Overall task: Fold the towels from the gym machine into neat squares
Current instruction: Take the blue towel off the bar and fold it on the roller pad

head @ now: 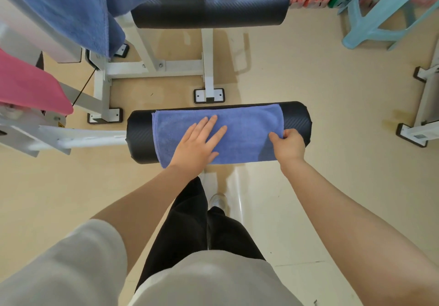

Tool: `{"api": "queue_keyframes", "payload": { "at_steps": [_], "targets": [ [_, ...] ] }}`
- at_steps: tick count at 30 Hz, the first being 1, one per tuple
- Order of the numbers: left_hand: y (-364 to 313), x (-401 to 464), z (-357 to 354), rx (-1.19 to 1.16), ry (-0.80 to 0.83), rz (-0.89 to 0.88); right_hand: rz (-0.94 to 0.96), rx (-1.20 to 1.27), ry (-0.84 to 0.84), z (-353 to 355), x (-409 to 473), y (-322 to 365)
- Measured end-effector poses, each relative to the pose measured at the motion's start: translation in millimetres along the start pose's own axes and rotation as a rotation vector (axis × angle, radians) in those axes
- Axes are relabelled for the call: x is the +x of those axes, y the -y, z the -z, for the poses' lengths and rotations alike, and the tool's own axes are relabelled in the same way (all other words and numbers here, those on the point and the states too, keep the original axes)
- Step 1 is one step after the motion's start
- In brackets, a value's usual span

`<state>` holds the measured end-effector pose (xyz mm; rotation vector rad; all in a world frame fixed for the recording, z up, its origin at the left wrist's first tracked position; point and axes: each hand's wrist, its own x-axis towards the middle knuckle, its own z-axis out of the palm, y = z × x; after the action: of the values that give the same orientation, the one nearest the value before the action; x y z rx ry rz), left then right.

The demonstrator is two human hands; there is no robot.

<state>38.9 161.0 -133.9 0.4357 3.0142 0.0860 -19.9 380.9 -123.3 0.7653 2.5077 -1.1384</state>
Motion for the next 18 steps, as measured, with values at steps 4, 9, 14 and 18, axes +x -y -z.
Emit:
{"api": "queue_keyframes", "payload": {
  "at_steps": [4,9,14,18],
  "targets": [
    [-2.6,5.0,-3.2,0.082,0.094,0.062,-0.058,0.295,0.260,17.2,-12.5,13.5],
    [-5.4,6.7,-8.2,0.078,0.162,0.103,-0.066,0.452,0.640,42.3,-30.2,36.5],
    [7.5,10.0,-1.8,-0.097,0.213,0.025,0.018,0.470,0.804,17.7,-62.3,71.3],
    [41.8,-0.7,15.8,-0.377,-0.041,-0.049,0.176,0.127,0.799,-32.2,-86.4,100.2]
  ]
}}
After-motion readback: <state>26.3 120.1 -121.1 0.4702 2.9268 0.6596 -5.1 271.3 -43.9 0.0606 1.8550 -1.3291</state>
